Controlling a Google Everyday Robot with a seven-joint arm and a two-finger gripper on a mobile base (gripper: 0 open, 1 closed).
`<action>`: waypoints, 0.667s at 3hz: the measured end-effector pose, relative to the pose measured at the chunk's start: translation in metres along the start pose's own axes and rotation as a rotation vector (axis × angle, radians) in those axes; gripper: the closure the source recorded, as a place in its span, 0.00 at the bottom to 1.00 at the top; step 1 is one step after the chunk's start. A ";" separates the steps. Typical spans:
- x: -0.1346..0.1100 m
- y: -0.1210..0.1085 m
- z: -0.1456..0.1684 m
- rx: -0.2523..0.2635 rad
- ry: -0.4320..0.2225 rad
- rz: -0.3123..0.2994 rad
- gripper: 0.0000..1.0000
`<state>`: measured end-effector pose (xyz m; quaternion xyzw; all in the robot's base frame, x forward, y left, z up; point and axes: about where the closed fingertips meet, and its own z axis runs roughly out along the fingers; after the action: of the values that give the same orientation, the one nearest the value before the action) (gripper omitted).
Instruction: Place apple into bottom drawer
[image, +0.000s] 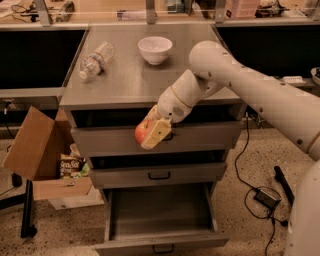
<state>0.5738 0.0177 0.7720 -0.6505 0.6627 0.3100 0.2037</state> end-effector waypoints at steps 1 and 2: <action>0.055 0.020 0.041 -0.074 0.116 0.090 1.00; 0.055 0.020 0.041 -0.074 0.116 0.090 1.00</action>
Offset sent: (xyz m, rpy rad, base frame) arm -0.0231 -0.0120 -0.0547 -0.1050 0.0935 -0.0019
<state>0.5451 0.0045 0.7081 -0.6441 0.6899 0.3051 0.1266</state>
